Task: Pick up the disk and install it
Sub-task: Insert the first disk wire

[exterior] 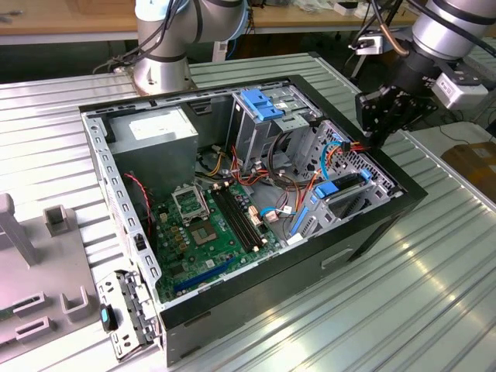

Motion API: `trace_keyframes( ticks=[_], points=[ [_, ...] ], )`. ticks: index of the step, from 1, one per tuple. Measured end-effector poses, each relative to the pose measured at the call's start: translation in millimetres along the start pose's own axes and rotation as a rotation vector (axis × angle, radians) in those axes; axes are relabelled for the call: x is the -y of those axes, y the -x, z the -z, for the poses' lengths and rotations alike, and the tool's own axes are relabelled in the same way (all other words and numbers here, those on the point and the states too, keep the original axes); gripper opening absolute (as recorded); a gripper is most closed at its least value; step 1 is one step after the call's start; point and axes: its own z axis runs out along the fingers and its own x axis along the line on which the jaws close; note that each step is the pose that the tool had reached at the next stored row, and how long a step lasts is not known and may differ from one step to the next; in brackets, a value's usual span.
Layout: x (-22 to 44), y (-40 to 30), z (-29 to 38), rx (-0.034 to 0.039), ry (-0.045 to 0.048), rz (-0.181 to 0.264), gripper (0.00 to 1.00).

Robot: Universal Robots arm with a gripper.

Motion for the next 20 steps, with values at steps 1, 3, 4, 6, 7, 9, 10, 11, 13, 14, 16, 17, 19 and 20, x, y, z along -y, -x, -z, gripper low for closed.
trace_keyframes(
  ticks=[1,3,4,6,7,9,10,11,13,14,16,17,19,20],
  points=[
    [0.6,0.2,0.0,-0.0001,0.0001,-0.001,0.33],
    [0.9,-0.6,-0.1,-0.0003,0.0008,0.000,0.33],
    [1.2,-1.5,-0.1,-0.0004,0.0010,-0.001,0.33],
    [1.3,-2.0,0.0,-0.0008,0.0022,0.000,0.17],
    [1.3,-2.0,-0.1,-0.0010,0.0029,0.000,0.17],
    [1.4,-2.1,0.1,-0.0014,0.0039,-0.001,0.17],
    [1.4,-2.1,0.3,-0.0019,0.0051,-0.003,0.17],
    [1.5,-2.2,0.5,-0.0043,0.0079,-0.031,0.17],
    [1.5,-2.2,0.9,-0.0065,0.0096,-0.063,0.17],
    [1.7,-2.2,2.5,-0.0071,0.0105,-0.068,0.17],
    [2.2,-2.2,4.9,-0.0080,0.0126,-0.078,0.17],
    [2.4,-2.2,5.3,-0.0094,0.0143,-0.092,0.17],
    [2.3,-2.3,5.4,-0.0099,0.0147,-0.097,0.17],
    [2.4,-2.2,5.3,-0.0099,0.0147,-0.098,0.17]
  ],
)
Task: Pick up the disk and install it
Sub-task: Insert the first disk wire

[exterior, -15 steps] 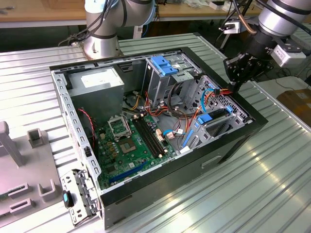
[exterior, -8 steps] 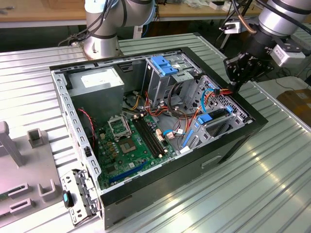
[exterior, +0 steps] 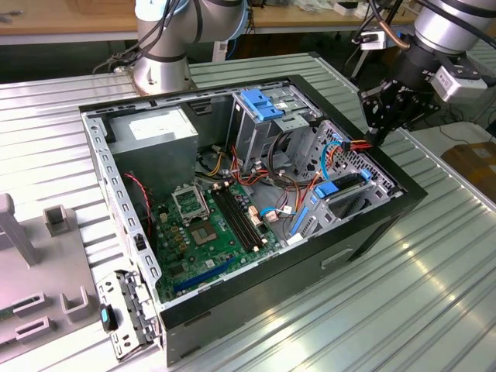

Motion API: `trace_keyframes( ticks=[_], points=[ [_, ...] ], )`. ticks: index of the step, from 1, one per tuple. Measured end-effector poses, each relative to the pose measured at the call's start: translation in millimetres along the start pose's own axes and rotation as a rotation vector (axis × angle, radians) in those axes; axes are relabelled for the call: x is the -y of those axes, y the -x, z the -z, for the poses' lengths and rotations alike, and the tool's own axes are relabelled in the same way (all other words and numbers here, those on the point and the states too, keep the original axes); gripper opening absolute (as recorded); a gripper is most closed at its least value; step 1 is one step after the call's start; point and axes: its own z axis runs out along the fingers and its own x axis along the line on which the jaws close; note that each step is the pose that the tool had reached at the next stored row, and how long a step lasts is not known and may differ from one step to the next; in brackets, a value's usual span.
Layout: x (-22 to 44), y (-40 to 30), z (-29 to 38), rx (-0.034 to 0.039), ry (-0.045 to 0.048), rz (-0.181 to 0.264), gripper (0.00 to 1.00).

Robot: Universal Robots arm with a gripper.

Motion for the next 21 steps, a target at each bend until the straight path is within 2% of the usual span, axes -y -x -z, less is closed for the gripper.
trace_keyframes(
  ticks=[14,15,18,21],
  points=[
    [0.0,0.0,-0.1,-0.0004,0.0003,-0.008,0.17],
    [0.0,0.0,0.0,-0.0017,0.0015,-0.029,0.17],
    [0.0,0.0,-0.1,-0.0078,0.0068,-0.128,0.17],
    [0.0,0.0,-0.2,-0.0110,0.0096,-0.181,0.17]
  ],
)
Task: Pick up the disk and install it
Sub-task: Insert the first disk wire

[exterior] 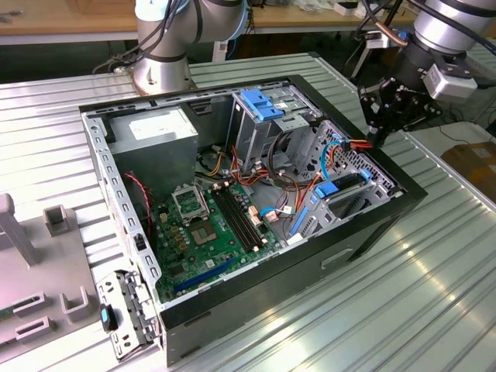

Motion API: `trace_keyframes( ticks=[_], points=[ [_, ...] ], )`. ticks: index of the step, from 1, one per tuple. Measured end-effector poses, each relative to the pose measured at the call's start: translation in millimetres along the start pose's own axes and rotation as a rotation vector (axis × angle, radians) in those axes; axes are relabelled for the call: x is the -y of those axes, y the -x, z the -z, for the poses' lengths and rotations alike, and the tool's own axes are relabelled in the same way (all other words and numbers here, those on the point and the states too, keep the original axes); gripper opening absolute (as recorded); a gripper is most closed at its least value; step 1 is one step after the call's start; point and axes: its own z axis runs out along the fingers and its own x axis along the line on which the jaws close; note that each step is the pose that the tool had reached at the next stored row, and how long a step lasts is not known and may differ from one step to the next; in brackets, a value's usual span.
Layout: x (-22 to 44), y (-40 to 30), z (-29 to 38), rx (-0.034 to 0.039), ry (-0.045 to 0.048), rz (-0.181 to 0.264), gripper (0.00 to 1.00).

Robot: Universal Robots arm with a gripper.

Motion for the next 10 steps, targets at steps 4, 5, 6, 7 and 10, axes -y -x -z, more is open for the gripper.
trace_keyframes(
  ticks=[4,5,6,7,10],
  points=[
    [0.0,0.0,-0.3,-0.0062,0.0054,-0.101,0.17],
    [0.0,0.0,-0.5,-0.0075,0.0065,-0.123,0.17],
    [-0.1,0.0,-0.6,-0.0083,0.0073,-0.137,0.17],
    [-0.1,0.0,-0.8,-0.0102,0.0090,-0.167,0.17],
    [-6.1,8.7,-0.3,-0.0126,0.0110,-0.205,0.17]
  ],
)
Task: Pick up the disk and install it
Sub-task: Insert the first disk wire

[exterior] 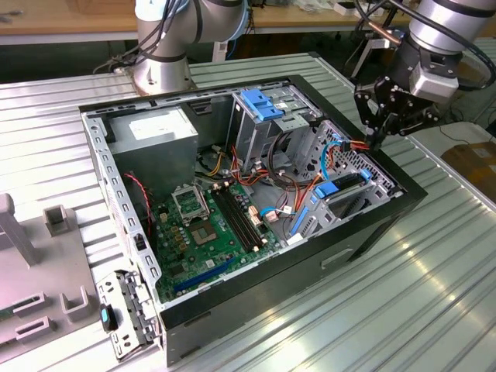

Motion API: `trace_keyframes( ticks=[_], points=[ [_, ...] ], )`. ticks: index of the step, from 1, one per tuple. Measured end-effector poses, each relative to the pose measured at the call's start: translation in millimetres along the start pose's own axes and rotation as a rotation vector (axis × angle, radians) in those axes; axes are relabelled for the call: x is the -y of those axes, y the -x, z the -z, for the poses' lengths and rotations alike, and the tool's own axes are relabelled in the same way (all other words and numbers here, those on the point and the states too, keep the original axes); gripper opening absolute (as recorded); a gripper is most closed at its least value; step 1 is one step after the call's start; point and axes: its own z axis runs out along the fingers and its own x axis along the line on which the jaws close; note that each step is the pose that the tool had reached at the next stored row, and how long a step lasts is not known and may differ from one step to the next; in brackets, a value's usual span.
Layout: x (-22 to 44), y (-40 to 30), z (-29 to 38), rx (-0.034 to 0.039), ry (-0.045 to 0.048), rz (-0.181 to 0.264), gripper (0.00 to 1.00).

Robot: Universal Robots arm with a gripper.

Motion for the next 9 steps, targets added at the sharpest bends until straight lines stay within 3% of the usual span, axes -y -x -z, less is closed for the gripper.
trace_keyframes(
  ticks=[4,7,9],
  points=[
    [-7.9,7.4,0.6,-0.0015,0.0013,-0.029,0.17],
    [-8.1,7.6,-0.7,-0.0088,0.0076,-0.143,0.17],
    [-8.1,7.6,-1.3,-0.0117,0.0102,-0.193,0.17]
  ],
)
